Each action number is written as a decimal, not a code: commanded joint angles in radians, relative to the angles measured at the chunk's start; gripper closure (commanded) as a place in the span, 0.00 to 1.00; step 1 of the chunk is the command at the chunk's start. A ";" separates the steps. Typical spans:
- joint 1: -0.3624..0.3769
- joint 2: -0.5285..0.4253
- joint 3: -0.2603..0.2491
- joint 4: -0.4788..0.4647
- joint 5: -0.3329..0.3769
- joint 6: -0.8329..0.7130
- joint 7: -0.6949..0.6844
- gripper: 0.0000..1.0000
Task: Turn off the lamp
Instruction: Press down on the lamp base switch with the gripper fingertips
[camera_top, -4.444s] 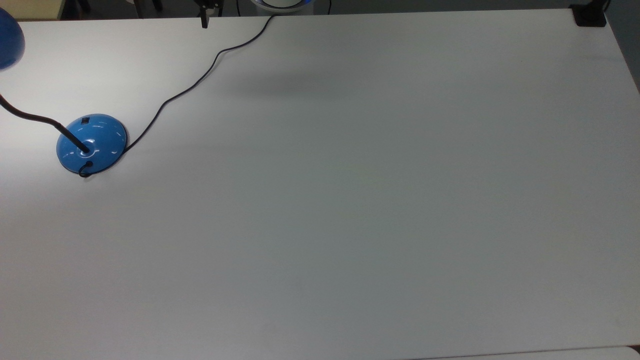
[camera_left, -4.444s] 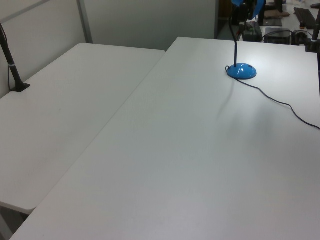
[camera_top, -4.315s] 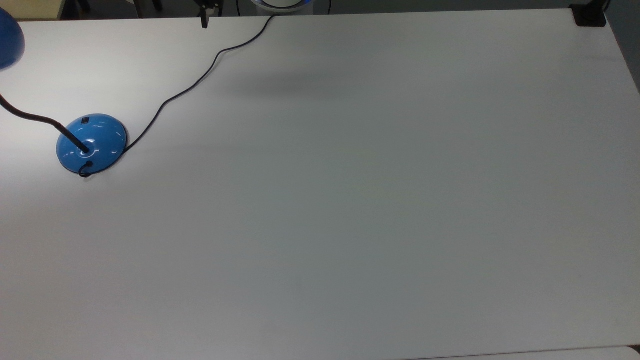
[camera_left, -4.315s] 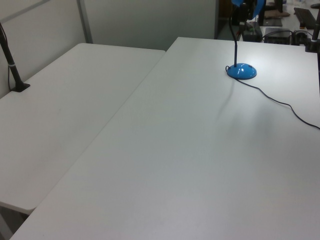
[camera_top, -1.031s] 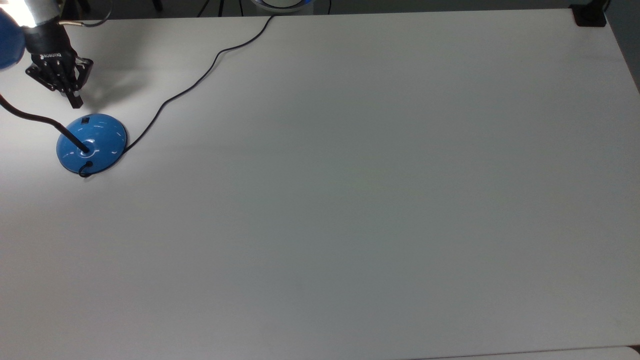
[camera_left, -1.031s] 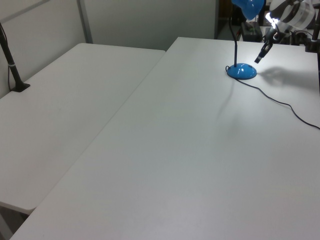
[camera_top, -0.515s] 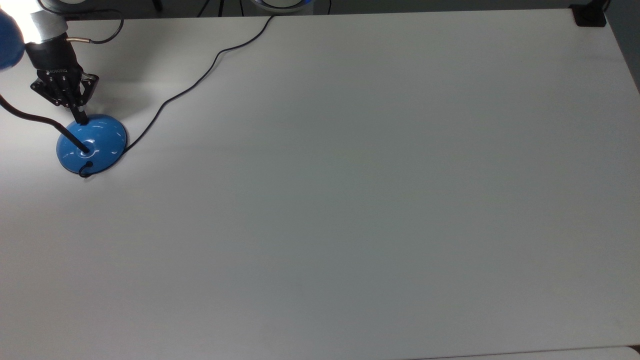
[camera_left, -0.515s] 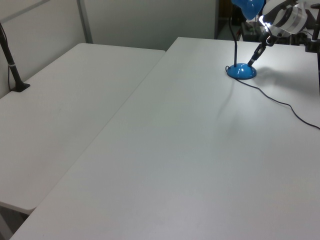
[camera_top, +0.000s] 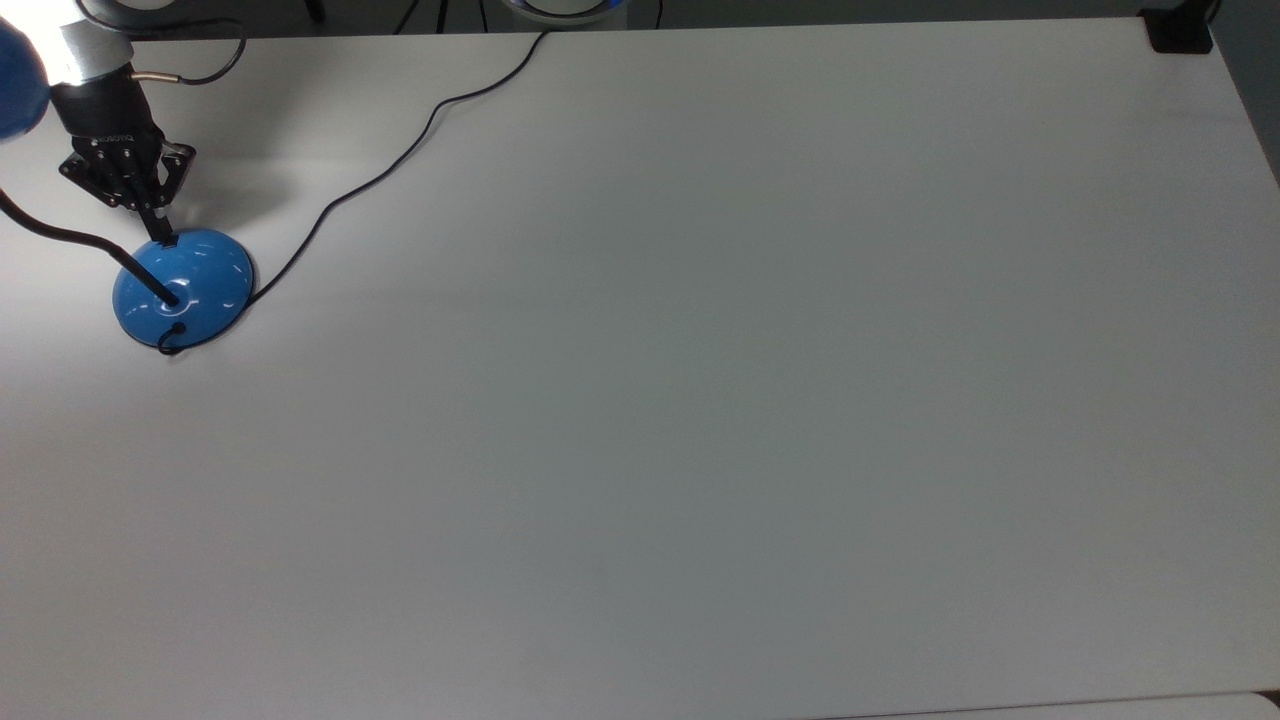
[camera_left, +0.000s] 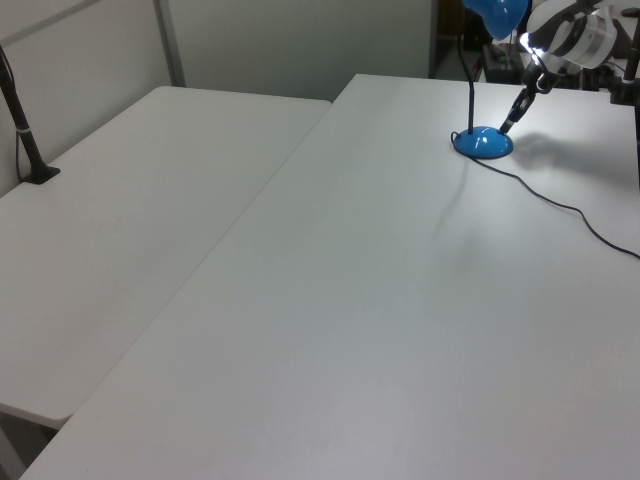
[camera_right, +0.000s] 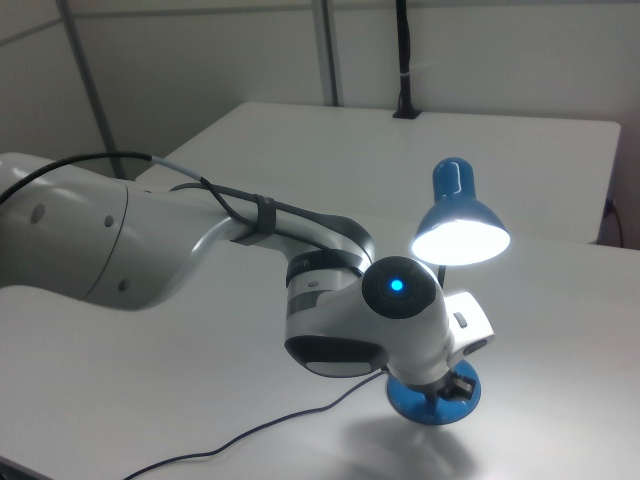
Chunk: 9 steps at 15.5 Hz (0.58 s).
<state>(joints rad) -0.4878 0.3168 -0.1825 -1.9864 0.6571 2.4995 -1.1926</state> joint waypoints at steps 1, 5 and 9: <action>0.000 -0.001 -0.002 -0.022 -0.013 0.016 -0.021 1.00; 0.000 0.002 -0.002 -0.032 -0.020 0.018 -0.024 1.00; -0.008 -0.004 -0.003 -0.034 -0.037 0.007 -0.047 1.00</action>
<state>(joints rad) -0.4912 0.3189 -0.1825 -1.9940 0.6456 2.4997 -1.1971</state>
